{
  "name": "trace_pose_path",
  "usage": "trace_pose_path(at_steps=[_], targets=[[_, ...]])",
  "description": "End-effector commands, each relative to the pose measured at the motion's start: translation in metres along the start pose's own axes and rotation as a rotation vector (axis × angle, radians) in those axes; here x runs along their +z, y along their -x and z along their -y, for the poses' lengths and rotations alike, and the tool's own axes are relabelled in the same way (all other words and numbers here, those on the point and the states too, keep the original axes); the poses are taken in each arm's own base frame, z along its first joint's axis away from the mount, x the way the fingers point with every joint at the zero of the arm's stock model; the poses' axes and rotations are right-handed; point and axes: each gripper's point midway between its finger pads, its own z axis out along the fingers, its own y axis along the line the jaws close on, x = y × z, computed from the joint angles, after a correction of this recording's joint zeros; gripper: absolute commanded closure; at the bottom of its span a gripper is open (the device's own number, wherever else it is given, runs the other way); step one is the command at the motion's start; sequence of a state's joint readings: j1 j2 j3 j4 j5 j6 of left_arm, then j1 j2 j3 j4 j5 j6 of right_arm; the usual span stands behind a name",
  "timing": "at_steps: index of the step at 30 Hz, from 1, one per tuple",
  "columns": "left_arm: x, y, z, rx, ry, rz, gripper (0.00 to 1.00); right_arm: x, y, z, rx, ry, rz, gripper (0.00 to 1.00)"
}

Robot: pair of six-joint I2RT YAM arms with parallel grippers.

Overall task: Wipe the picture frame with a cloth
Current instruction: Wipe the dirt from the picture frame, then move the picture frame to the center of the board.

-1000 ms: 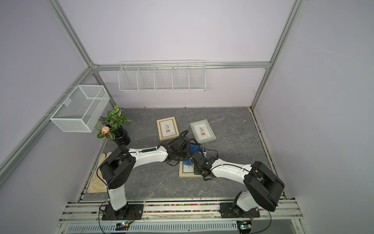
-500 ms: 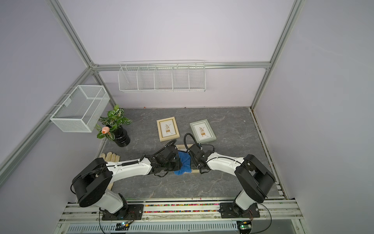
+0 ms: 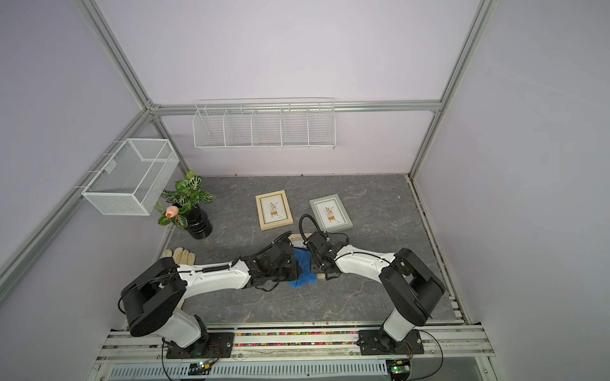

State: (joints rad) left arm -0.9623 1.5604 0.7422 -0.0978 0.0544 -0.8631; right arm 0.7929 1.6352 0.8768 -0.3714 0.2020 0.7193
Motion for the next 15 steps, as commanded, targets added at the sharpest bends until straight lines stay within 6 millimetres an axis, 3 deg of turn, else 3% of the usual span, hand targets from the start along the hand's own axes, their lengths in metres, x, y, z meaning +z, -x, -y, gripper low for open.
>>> trace_pose_path(at_steps=[1,5,6,15], targets=[[-0.002,-0.031,-0.061,-0.059,0.157,-0.111,1.00,0.015,0.006,0.026,0.037,-0.103,0.015,0.81],[-0.014,-0.019,-0.071,-0.022,0.204,-0.074,1.00,0.019,0.010,0.033,0.042,-0.111,0.013,0.81],[-0.018,-0.014,-0.070,-0.009,0.206,-0.059,1.00,0.016,0.022,0.028,0.047,-0.097,0.034,0.81],[-0.052,0.044,-0.036,0.077,0.134,0.151,1.00,0.032,0.048,0.042,0.073,-0.096,0.032,0.78]])
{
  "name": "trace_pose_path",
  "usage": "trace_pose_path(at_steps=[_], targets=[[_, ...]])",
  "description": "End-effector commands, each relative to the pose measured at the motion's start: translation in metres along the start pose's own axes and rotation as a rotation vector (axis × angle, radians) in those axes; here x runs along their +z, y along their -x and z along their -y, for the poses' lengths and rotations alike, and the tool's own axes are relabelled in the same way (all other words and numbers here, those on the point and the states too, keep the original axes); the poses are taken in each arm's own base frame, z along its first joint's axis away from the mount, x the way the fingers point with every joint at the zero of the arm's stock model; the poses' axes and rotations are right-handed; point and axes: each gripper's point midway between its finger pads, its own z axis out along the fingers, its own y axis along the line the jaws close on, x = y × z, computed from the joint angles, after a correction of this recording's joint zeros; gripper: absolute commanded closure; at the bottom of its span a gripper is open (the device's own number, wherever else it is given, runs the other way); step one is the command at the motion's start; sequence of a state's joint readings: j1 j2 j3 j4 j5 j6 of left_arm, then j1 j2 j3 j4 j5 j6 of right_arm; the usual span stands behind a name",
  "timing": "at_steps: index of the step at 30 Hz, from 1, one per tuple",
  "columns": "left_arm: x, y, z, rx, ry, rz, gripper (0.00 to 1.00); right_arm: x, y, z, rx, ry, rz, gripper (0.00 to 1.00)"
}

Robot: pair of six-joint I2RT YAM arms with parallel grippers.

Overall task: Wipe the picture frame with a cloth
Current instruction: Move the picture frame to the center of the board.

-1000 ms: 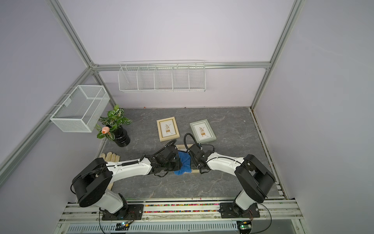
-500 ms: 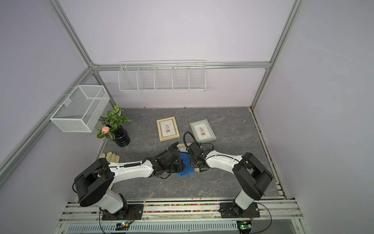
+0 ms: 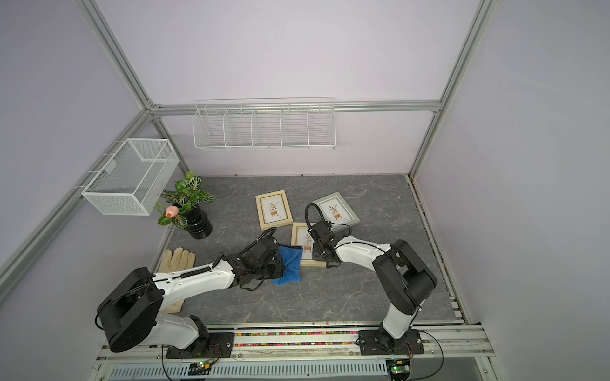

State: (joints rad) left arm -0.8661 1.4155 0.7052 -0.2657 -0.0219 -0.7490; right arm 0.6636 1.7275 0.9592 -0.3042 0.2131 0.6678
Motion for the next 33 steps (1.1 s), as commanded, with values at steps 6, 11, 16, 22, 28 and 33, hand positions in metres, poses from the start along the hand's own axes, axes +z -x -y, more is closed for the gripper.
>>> trace_pose_path(at_steps=[6,11,16,22,28,33], targets=[[-0.027,0.041,0.019,0.040,-0.069,0.171,1.00,0.020,0.024,0.035,0.032,-0.078,-0.029,0.74],[-0.029,0.043,0.021,0.037,-0.095,0.194,1.00,0.020,0.037,0.044,0.066,-0.074,-0.034,0.67],[-0.029,0.045,0.021,0.040,-0.093,0.205,1.00,0.010,0.042,0.040,0.059,-0.055,-0.015,0.55],[-0.031,0.054,0.025,0.035,-0.104,0.241,1.00,-0.014,0.042,0.035,0.037,-0.011,0.002,0.35],[-0.036,0.069,0.033,0.025,-0.139,0.296,1.00,-0.055,0.037,0.027,0.026,0.075,0.041,0.21],[-0.039,0.084,0.051,0.026,-0.227,0.356,1.00,-0.092,0.030,0.014,0.033,0.234,0.099,0.18]])
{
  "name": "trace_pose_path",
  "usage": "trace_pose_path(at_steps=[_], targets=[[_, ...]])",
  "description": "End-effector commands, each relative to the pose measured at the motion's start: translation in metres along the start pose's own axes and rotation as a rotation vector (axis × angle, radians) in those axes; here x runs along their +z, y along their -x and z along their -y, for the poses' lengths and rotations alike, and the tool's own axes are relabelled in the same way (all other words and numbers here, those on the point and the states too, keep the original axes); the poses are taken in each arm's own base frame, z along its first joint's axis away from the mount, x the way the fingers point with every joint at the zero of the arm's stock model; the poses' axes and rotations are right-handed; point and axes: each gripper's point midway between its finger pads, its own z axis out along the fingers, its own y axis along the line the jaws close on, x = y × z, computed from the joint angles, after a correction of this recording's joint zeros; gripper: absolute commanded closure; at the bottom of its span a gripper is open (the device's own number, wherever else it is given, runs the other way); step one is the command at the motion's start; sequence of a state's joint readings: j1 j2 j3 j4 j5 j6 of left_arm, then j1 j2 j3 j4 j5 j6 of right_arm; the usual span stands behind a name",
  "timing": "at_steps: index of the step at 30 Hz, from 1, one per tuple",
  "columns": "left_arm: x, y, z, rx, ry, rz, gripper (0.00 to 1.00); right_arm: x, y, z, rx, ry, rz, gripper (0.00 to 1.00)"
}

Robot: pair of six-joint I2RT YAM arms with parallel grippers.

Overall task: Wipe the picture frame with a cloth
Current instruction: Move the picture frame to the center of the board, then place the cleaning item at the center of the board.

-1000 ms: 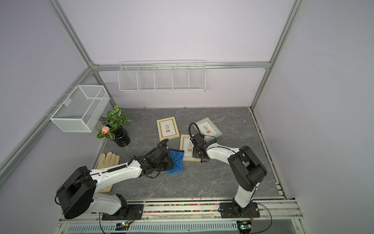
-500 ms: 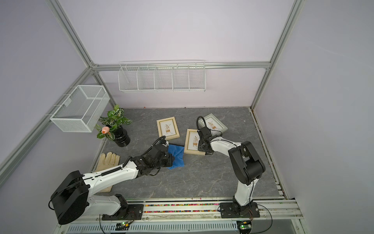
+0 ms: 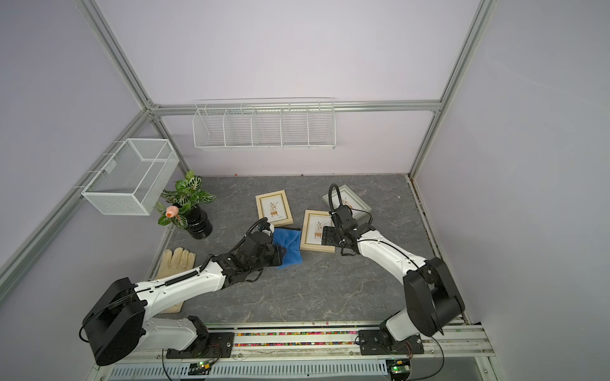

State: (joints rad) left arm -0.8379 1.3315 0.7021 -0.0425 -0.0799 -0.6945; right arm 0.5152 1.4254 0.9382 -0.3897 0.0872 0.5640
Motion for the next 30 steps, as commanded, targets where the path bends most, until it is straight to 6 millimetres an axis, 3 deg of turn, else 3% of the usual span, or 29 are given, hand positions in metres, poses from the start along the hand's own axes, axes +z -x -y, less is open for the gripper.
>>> trace_pose_path(at_steps=[1,10,14,18,30], targets=[[0.001,0.022,0.021,0.001,-0.093,0.091,1.00,-0.013,-0.027,-0.009,0.005,0.117,-0.042,0.17],[0.004,0.031,0.063,-0.007,-0.291,0.124,1.00,-0.049,-0.045,-0.047,0.115,0.472,0.020,0.15],[0.000,0.027,0.083,0.030,-0.339,0.127,1.00,-0.064,-0.039,-0.058,0.151,0.572,0.066,0.14],[-0.002,0.025,0.091,0.036,-0.360,0.128,1.00,-0.080,-0.035,-0.061,0.167,0.622,0.118,0.14],[-0.022,0.019,0.123,0.054,-0.508,0.151,1.00,-0.082,-0.033,-0.070,0.223,0.684,0.102,0.16]])
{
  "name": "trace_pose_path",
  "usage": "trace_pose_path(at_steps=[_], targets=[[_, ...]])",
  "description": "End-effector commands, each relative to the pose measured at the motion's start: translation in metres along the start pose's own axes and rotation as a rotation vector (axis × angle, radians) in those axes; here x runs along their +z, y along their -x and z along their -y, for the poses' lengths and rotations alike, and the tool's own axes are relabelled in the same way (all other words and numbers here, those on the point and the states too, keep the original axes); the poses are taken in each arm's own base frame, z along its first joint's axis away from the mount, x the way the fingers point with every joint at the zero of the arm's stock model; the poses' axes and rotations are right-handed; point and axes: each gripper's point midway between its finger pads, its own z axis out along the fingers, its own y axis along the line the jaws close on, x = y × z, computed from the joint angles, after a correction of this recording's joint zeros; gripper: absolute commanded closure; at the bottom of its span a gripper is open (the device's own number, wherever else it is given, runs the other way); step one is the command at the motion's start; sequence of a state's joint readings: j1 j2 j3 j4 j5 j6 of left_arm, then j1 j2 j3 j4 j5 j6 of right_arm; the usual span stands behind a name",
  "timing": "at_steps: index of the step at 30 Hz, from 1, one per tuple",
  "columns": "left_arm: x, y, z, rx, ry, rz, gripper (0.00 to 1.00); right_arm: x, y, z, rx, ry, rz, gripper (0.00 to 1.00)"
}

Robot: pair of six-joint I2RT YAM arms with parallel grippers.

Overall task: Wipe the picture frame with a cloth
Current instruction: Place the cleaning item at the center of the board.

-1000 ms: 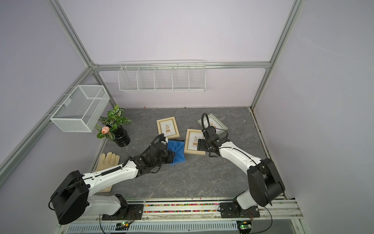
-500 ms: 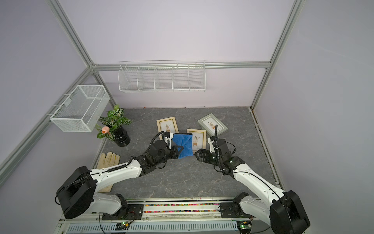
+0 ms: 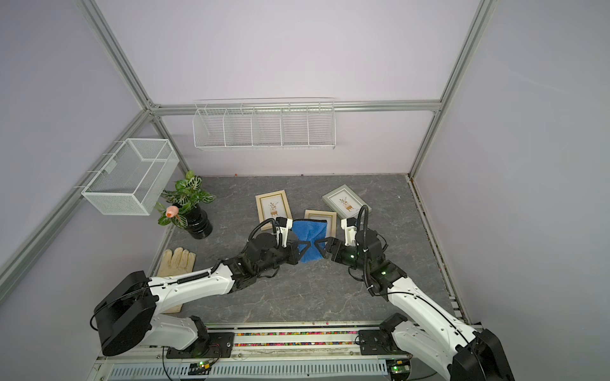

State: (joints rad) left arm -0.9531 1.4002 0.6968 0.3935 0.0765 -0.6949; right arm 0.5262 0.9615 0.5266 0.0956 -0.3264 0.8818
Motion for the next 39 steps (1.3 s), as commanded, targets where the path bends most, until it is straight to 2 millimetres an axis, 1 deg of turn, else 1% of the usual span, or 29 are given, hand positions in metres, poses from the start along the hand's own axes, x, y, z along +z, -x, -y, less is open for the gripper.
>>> trace_pose_path(at_steps=[1,5,9,15,18,20,22,25,27,31,34,38,39], targets=[[-0.007,0.013,0.021,0.006,-0.094,0.056,1.00,0.005,-0.005,-0.001,0.040,0.023,-0.022,0.17],[-0.013,0.016,0.028,0.012,-0.126,0.071,1.00,0.007,-0.005,-0.005,0.055,0.045,-0.029,0.22],[-0.017,0.016,0.027,0.022,-0.123,0.073,1.00,0.006,-0.004,-0.013,0.048,0.066,-0.024,0.38],[-0.021,0.012,0.020,0.035,-0.094,0.069,1.00,0.008,-0.010,-0.019,0.043,0.070,-0.050,0.65],[-0.025,0.013,0.008,0.036,-0.028,0.074,1.00,0.004,-0.010,-0.017,0.017,0.021,-0.048,0.76],[-0.029,0.014,-0.003,0.045,0.044,0.075,0.95,0.000,-0.009,-0.010,-0.013,-0.051,-0.047,0.83],[-0.034,0.016,-0.019,0.051,0.133,0.078,0.87,-0.006,-0.006,-0.001,-0.037,-0.133,-0.046,0.87],[-0.043,0.020,-0.039,0.035,0.206,0.072,0.75,-0.011,-0.005,0.006,-0.064,-0.193,-0.050,0.91],[-0.051,0.025,-0.052,0.010,0.238,0.079,0.61,-0.012,-0.005,0.006,-0.072,-0.198,-0.051,0.94],[-0.065,0.032,-0.073,-0.010,0.309,0.097,0.44,-0.012,-0.005,0.007,-0.081,-0.210,-0.052,0.94],[-0.078,0.038,-0.089,-0.009,0.395,0.109,0.37,-0.016,-0.003,0.009,-0.097,-0.240,-0.053,0.93],[-0.101,0.047,-0.114,-0.023,0.517,0.132,0.33,-0.018,-0.001,0.004,-0.125,-0.247,-0.063,0.93],[-0.109,0.050,-0.122,-0.031,0.558,0.141,0.32,-0.018,0.001,0.001,-0.128,-0.245,-0.065,0.94]])
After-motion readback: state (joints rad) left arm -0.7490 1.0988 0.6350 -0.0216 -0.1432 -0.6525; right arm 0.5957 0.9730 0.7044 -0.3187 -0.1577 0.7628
